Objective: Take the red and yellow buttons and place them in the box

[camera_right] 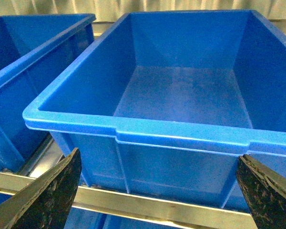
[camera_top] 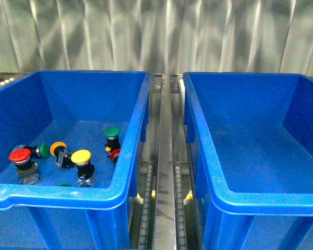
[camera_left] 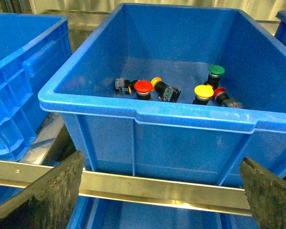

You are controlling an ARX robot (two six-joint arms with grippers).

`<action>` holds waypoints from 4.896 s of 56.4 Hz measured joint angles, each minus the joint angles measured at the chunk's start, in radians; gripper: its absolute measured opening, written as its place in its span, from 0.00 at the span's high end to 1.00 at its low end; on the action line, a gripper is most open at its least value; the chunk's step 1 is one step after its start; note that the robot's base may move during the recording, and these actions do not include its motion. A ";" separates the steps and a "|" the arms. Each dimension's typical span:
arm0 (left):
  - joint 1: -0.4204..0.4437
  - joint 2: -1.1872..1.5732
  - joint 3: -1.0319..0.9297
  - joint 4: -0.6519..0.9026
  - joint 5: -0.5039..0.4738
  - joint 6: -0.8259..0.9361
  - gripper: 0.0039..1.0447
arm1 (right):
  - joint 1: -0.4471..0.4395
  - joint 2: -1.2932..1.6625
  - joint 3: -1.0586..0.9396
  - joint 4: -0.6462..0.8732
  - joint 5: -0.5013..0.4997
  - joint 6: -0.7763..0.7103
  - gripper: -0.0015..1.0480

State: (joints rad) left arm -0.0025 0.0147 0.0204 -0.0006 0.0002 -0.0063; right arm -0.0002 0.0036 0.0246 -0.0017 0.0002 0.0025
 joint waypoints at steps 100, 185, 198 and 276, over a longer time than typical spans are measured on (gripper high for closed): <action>-0.088 1.012 0.739 0.169 -0.163 -0.124 0.07 | 0.000 0.000 0.000 0.000 0.000 0.000 0.06; -0.041 1.910 1.452 -0.304 -0.269 -0.091 0.07 | 0.000 -0.001 0.000 0.000 0.000 0.000 0.06; -0.037 1.964 1.471 -0.293 -0.261 -0.095 0.07 | 0.000 -0.001 0.000 0.000 0.000 0.000 0.06; -0.048 2.052 1.527 -0.266 -0.257 -0.094 0.67 | 0.000 0.000 0.000 0.000 0.000 0.000 0.06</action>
State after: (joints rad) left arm -0.0502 2.0666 1.5478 -0.2661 -0.2569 -0.1005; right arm -0.0002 0.0032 0.0246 -0.0017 0.0006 0.0025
